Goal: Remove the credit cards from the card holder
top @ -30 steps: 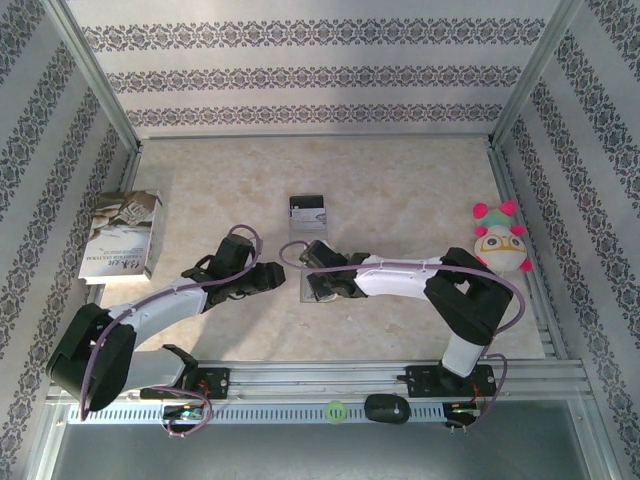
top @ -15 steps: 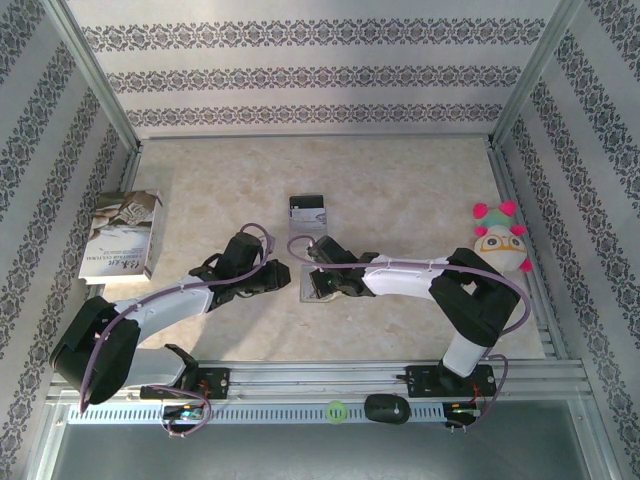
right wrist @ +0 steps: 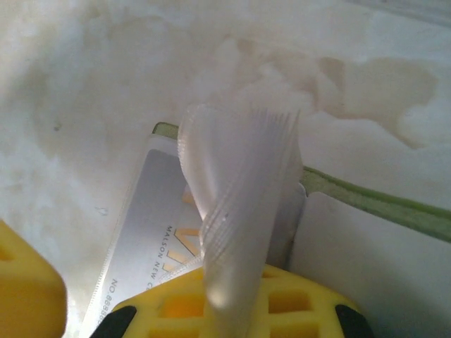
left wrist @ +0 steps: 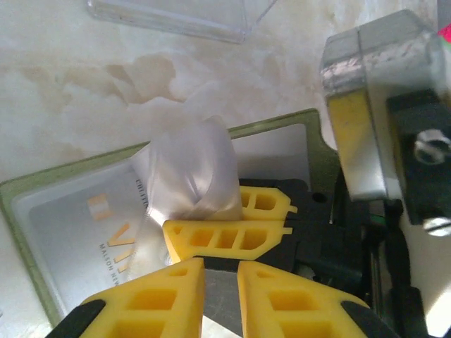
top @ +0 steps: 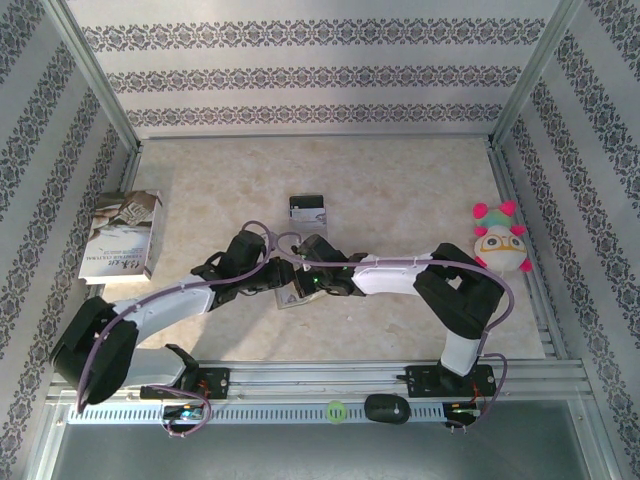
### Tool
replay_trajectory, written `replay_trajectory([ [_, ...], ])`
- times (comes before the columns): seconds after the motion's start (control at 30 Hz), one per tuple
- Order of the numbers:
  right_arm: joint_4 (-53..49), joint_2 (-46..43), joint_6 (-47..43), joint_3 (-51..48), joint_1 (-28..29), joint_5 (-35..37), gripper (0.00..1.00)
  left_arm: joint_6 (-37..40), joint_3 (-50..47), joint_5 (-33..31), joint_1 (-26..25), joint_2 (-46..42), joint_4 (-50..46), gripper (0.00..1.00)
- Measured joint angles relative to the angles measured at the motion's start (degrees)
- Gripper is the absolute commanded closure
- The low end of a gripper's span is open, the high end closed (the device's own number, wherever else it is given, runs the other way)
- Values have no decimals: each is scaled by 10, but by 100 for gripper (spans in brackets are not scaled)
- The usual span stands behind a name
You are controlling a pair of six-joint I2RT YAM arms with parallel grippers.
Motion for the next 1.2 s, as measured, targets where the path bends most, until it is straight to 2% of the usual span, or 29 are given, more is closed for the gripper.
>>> replay_trajectory([
  [0.23, 8, 0, 11, 0, 15, -26, 100, 1, 2, -33, 0, -37, -11, 100],
  [0.4, 18, 0, 23, -6, 14, -30, 100, -3, -20, -37, 0, -4, 2, 100],
  [0.73, 39, 0, 38, -19, 15, -29, 100, -12, -47, -47, 1, 7, 1, 100],
  [1.1, 46, 0, 40, -23, 15, -29, 100, -11, -47, -78, 1, 16, -58, 100],
  [1.2, 46, 0, 42, -23, 15, -29, 88, -7, -47, -80, 1, 16, -75, 100],
])
